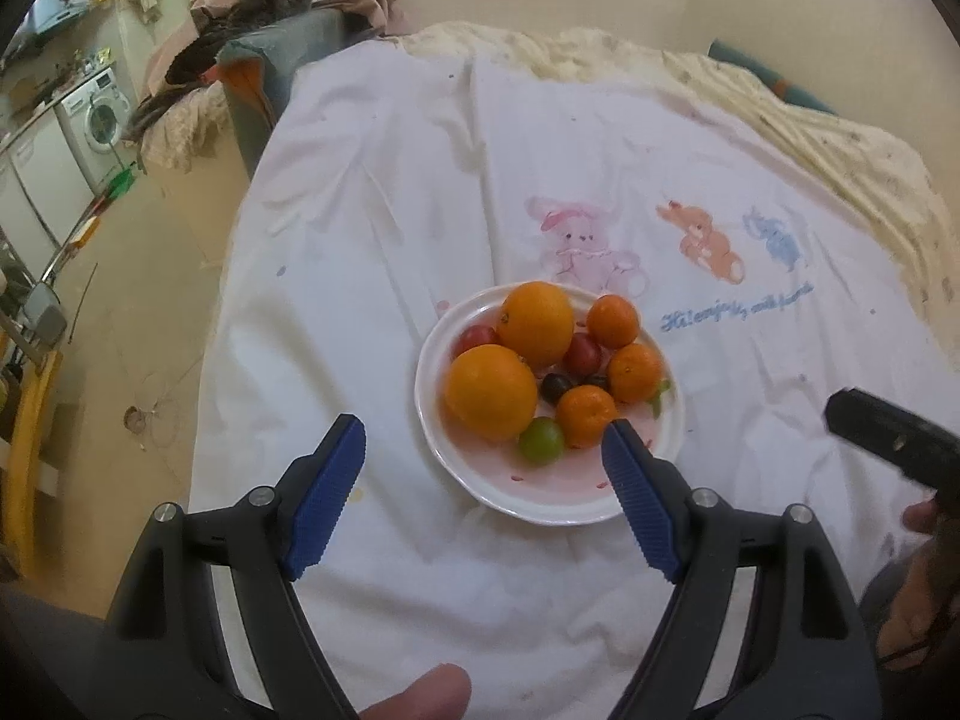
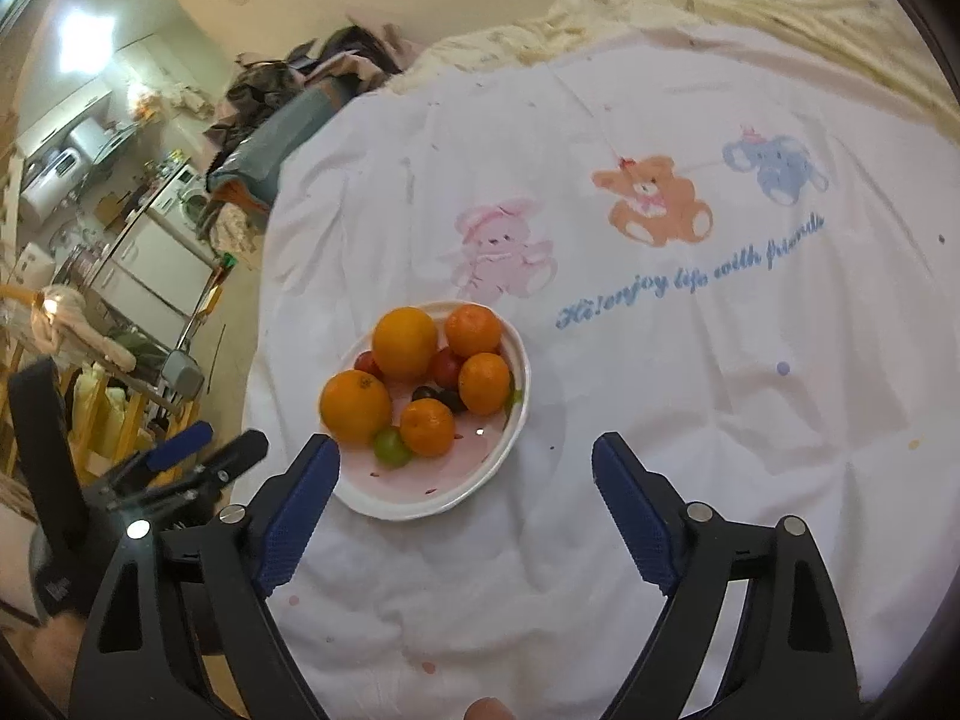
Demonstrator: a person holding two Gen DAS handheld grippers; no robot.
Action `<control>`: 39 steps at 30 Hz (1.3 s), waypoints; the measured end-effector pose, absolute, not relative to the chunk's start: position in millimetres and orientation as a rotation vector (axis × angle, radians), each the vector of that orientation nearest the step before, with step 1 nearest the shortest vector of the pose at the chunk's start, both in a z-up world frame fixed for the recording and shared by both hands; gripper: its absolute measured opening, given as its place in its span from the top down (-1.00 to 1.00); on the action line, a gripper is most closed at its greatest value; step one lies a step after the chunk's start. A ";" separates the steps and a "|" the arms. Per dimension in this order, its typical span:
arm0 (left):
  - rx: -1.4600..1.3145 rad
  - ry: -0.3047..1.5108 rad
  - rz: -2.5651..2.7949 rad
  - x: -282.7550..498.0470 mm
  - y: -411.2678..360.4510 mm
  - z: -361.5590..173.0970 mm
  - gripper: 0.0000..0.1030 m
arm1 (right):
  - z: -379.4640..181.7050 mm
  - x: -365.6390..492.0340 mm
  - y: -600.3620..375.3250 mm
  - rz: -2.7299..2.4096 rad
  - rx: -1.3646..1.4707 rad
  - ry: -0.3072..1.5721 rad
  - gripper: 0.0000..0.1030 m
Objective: Organize fruits
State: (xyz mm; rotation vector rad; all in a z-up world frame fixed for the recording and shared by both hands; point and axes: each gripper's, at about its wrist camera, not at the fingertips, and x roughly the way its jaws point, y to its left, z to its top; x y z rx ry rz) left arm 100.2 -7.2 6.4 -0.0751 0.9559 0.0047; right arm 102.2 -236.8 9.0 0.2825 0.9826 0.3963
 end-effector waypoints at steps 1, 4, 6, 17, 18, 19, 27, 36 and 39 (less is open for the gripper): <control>-0.082 0.955 0.000 97.6 -6.2 9.7 -0.54 | 10.3 98.6 -235.1 0.398 0.272 0.977 -0.72; -0.066 0.925 0.014 81.8 -2.3 20.4 -0.71 | 15.3 85.1 -231.3 0.398 0.243 0.952 -0.72; -0.071 0.921 0.014 74.0 0.4 23.7 -0.75 | 17.7 76.2 -230.3 0.393 0.225 0.936 -0.75; -0.083 0.859 0.014 32.6 10.8 36.7 -0.98 | 31.4 35.5 -218.5 0.343 0.147 0.835 -1.00; -0.086 0.852 0.018 29.9 12.2 36.7 -0.98 | 31.2 32.9 -217.8 0.337 0.146 0.826 -1.00; -0.089 0.840 0.019 27.2 13.4 36.6 -0.98 | 30.9 30.9 -217.2 0.328 0.145 0.819 -1.00; -0.041 0.796 0.029 23.5 11.8 31.8 -0.98 | 29.5 32.6 -214.1 0.276 0.131 0.771 -1.00; -0.057 0.809 0.013 29.6 10.4 26.0 -0.98 | 29.3 32.1 -212.8 0.241 0.095 0.744 -1.00; -0.056 0.809 0.006 30.9 8.2 24.8 -0.98 | 28.1 32.4 -211.8 0.244 0.094 0.748 -1.00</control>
